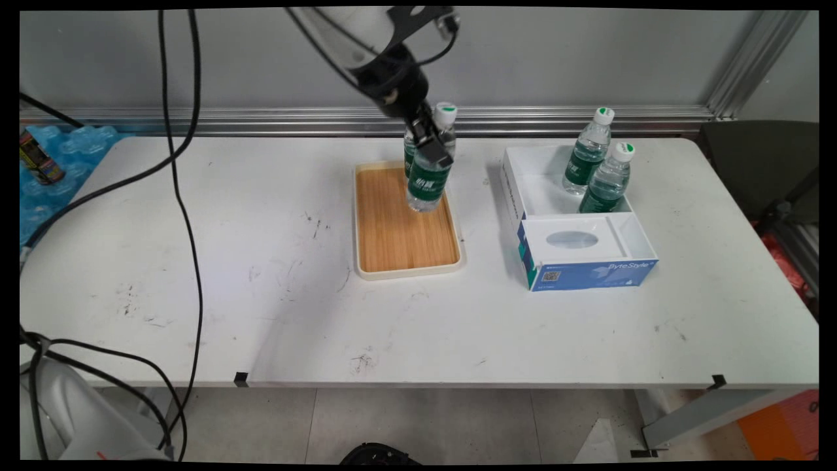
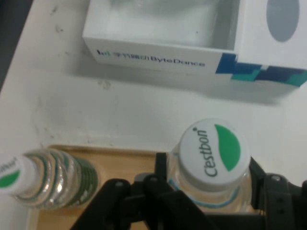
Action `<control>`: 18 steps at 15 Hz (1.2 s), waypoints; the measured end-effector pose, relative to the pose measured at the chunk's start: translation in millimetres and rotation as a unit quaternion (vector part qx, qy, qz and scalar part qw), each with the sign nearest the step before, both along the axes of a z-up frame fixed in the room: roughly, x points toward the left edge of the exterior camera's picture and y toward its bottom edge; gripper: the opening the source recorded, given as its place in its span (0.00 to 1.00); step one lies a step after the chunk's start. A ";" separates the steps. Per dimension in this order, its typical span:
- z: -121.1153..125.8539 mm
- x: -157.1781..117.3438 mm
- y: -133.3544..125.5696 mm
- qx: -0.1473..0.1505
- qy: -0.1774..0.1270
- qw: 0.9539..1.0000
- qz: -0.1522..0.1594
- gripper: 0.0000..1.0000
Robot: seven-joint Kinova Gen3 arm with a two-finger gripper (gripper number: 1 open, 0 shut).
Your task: Place the picked object on the tray
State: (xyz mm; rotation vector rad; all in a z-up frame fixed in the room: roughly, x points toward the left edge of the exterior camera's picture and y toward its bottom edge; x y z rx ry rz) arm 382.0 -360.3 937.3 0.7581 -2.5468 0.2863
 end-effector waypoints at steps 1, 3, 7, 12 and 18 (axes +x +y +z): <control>-7.2 3.4 1.3 -0.001 0.002 1.000 -0.002 0.00; -25.5 8.2 0.4 -0.005 0.009 1.000 -0.008 0.00; -58.8 7.1 -7.9 -0.015 0.021 0.999 -0.022 0.00; -89.2 6.5 -15.0 -0.026 0.026 0.998 -0.041 0.00; -105.1 13.9 -18.0 -0.037 0.019 0.998 -0.056 1.00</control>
